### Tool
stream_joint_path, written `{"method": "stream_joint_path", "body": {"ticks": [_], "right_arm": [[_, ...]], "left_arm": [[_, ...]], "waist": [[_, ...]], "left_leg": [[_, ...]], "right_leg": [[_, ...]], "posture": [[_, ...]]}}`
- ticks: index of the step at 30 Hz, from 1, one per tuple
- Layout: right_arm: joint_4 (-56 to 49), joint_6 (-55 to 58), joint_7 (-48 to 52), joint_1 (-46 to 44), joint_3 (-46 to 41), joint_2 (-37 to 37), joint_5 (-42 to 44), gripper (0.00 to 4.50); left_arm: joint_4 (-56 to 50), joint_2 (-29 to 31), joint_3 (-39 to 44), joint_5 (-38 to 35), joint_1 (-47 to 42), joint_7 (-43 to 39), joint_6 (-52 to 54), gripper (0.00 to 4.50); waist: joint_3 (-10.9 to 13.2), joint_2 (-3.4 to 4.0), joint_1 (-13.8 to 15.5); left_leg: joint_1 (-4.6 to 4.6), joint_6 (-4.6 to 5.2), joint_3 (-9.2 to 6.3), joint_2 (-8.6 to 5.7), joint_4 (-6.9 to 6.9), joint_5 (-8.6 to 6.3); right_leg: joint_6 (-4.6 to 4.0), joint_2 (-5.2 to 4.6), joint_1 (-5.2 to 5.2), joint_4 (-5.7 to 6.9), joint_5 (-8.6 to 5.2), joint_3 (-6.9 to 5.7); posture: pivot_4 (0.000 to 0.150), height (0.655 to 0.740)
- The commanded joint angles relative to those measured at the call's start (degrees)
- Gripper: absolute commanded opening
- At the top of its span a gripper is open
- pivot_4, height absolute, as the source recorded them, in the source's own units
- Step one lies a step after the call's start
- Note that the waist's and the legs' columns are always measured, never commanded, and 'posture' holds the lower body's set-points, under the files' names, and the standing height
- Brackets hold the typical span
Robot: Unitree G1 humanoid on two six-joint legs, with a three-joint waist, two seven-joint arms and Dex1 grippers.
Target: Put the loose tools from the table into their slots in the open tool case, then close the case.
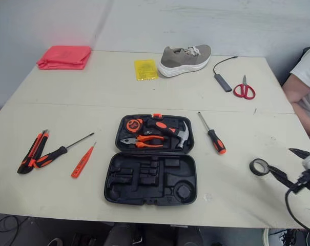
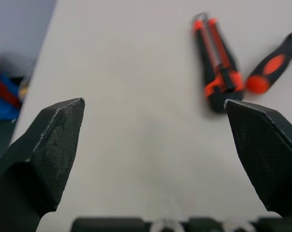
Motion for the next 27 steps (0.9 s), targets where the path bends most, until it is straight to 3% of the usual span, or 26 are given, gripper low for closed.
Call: {"method": "stream_joint_path", "body": {"ticks": [1, 5, 8, 13, 17, 22, 27], "right_arm": [[5.19, -3.17, 1.35, 1.28, -1.51, -1.18, 0.39, 4.50], [1.97, -4.92, 2.61, 1.84, -0.18, 1.30, 3.00, 4.50], [-10.94, 3.02, 1.31, -0.83, 4.29, 4.89, 8.15, 4.50], [-28.09, 12.85, 0.14, -4.18, 8.53, 9.74, 18.43, 4.50], [-35.61, 15.06, 0.98, -4.62, 11.64, 11.70, 20.55, 4.50], [-43.88, 12.90, 5.73, -4.21, 19.85, 15.95, 21.35, 4.50], [-45.70, 10.39, 8.47, -3.71, 24.55, 17.95, 19.25, 4.50]], "left_arm": [[4.58, 2.92, 3.11, 0.92, 1.16, 1.89, -4.85, 4.47], [2.93, 3.11, 1.03, -1.17, 0.82, 0.19, -4.30, 4.47], [-6.97, 2.94, -4.71, -3.58, -1.40, 0.69, 1.76, 4.47], [-19.75, 5.96, -12.55, -6.82, -4.73, 2.02, 15.03, 4.47], [-25.20, 10.20, -18.12, -7.82, -6.17, 1.36, 24.53, 4.47], [-16.70, 18.95, -34.93, 0.90, -12.00, -5.21, 16.73, 4.47], [-6.04, 17.69, -46.47, 4.71, -23.64, -8.50, 10.62, 4.47]], "waist": [[-0.04, -0.07, 0.07], [-0.07, 0.01, -0.02], [-0.05, 0.07, -0.21], [-0.02, 0.14, -0.50], [-0.05, 0.10, -0.05], [-0.03, 0.14, 0.23], [-0.08, 0.06, 0.24]], "left_leg": [[0.00, 0.00, 0.00, 0.00, -0.15, 0.00], [0.04, -0.03, 0.01, -0.01, -0.47, 0.00], [0.09, -0.08, 0.00, 0.00, -0.55, 0.02], [0.05, -0.15, 0.02, 0.03, -0.59, 0.06], [0.06, -0.25, 0.02, 0.00, -0.59, 0.15], [0.06, -0.25, 0.12, -0.03, -0.59, 0.16], [0.09, -0.24, 0.14, -0.04, -0.52, 0.15]], "right_leg": [[-0.02, 0.00, 0.00, -0.09, 0.01, 0.01], [-0.07, -0.01, -0.02, -0.20, -0.01, 0.00], [0.58, 0.02, -0.03, -0.17, 0.35, 0.00], [0.56, 0.10, -0.01, -0.04, 0.59, 0.21], [0.58, 0.15, -0.02, 0.07, 0.60, 0.16], [0.58, 0.23, -0.08, 0.10, 0.59, -0.40], [0.62, 0.23, -0.11, 0.19, 0.62, -0.41]], "posture": [[0.150, 0.7400], [0.150, 0.7400], [0.150, 0.7400], [0.150, 0.7400], [0.150, 0.7400], [0.150, 0.7400], [0.150, 0.7400]]}}
